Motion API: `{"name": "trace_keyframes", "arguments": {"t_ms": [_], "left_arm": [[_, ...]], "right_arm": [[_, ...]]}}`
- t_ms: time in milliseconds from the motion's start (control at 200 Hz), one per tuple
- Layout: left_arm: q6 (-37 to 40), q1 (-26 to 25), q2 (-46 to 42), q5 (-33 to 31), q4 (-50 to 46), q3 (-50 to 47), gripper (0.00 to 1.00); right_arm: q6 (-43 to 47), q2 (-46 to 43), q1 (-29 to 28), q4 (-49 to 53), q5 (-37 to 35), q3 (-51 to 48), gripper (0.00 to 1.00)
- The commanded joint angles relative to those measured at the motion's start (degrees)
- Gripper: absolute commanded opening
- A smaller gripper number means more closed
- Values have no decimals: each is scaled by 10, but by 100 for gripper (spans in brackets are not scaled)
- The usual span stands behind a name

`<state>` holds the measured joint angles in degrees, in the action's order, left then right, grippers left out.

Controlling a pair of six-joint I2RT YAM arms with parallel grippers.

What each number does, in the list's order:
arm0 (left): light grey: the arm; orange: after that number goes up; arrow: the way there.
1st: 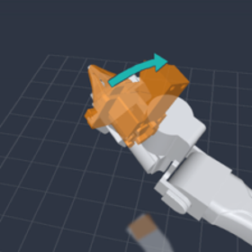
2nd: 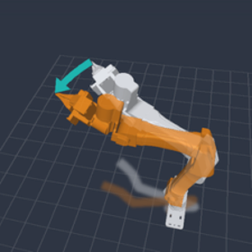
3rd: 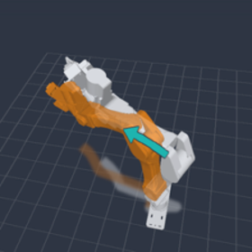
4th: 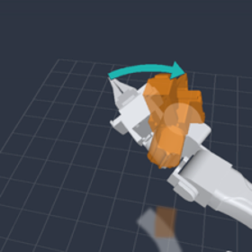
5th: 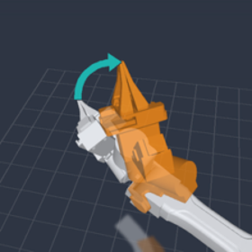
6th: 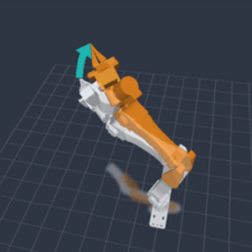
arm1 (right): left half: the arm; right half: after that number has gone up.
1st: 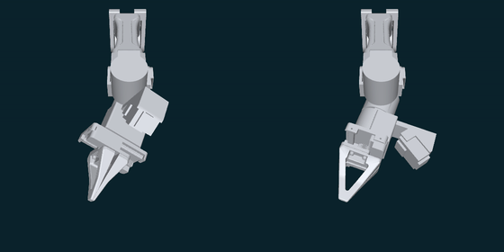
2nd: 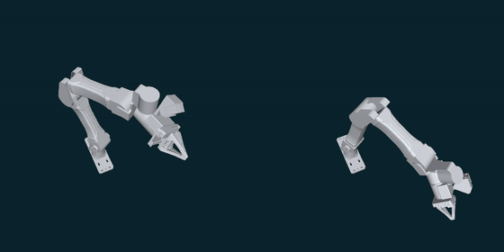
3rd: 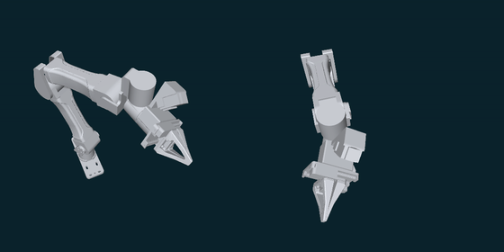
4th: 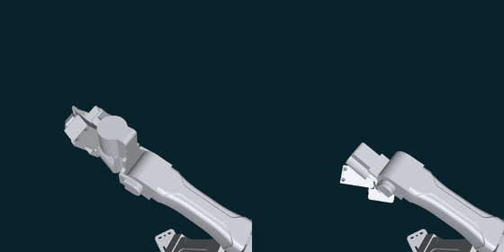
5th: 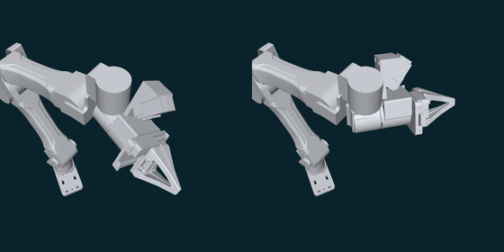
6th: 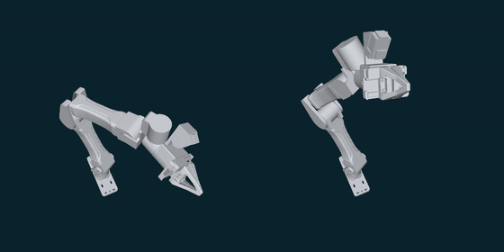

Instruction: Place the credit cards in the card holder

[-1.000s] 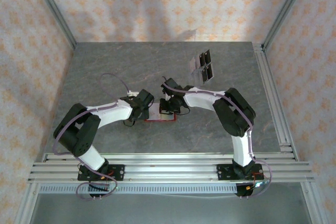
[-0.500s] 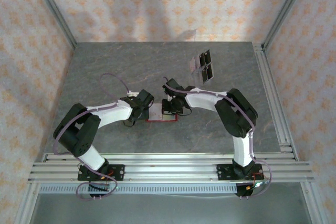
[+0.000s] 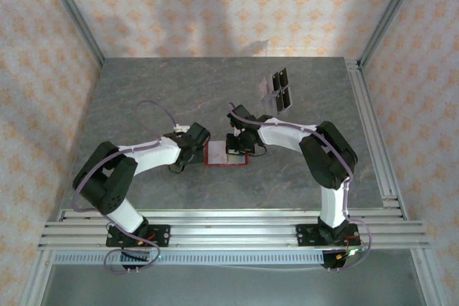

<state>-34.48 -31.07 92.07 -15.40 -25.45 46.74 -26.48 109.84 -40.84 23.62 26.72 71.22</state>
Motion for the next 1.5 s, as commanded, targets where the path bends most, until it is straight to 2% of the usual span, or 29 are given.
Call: {"name": "trace_keyframes", "arguments": {"t_ms": [0, 826, 1496], "left_arm": [[-1, 4, 8, 6, -3, -7, 100], [4, 3, 41, 24, 19, 2, 100], [3, -2, 58, 38, 34, 6, 100]], "right_arm": [[10, -17, -5, 21, -15, 21, 0], [12, 29, -7, 19, -21, 37, 0], [2, 65, -23, 13, 5, 73, 0]]}}
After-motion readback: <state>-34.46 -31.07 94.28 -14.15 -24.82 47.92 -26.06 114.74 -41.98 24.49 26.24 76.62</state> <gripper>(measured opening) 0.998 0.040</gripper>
